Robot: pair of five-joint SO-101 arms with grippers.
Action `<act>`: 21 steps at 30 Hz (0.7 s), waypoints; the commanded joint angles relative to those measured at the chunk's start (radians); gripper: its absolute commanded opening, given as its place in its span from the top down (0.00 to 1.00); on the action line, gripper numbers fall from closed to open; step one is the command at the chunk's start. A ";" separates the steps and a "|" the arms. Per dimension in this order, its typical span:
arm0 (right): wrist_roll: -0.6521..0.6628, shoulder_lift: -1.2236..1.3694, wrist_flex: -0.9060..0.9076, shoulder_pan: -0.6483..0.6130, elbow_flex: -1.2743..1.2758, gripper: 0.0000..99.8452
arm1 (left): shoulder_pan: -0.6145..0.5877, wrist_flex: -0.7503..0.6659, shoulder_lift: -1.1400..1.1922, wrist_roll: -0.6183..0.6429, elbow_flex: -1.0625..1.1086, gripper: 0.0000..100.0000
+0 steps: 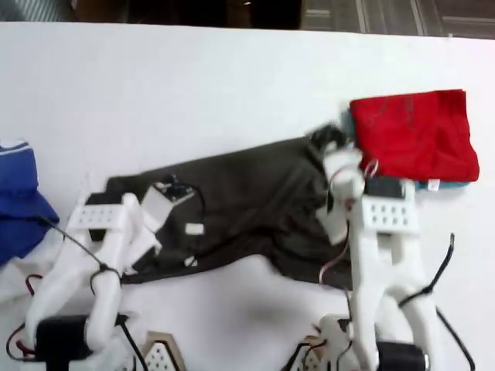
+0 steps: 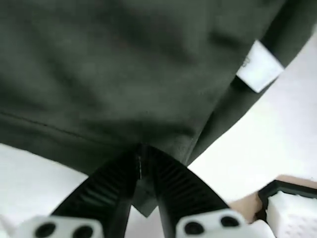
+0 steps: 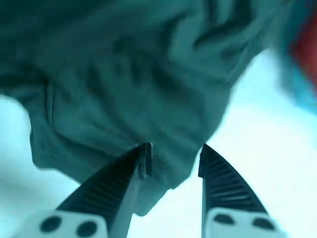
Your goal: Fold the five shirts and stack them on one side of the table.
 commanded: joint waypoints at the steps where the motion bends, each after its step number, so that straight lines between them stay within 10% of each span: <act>1: 0.072 -0.108 -0.053 0.012 0.143 0.84 | -0.063 -0.054 0.077 -0.011 -0.015 0.97; 21: 0.189 -0.254 -0.019 -0.217 0.308 0.84 | -0.163 0.184 0.293 -0.071 -0.309 0.97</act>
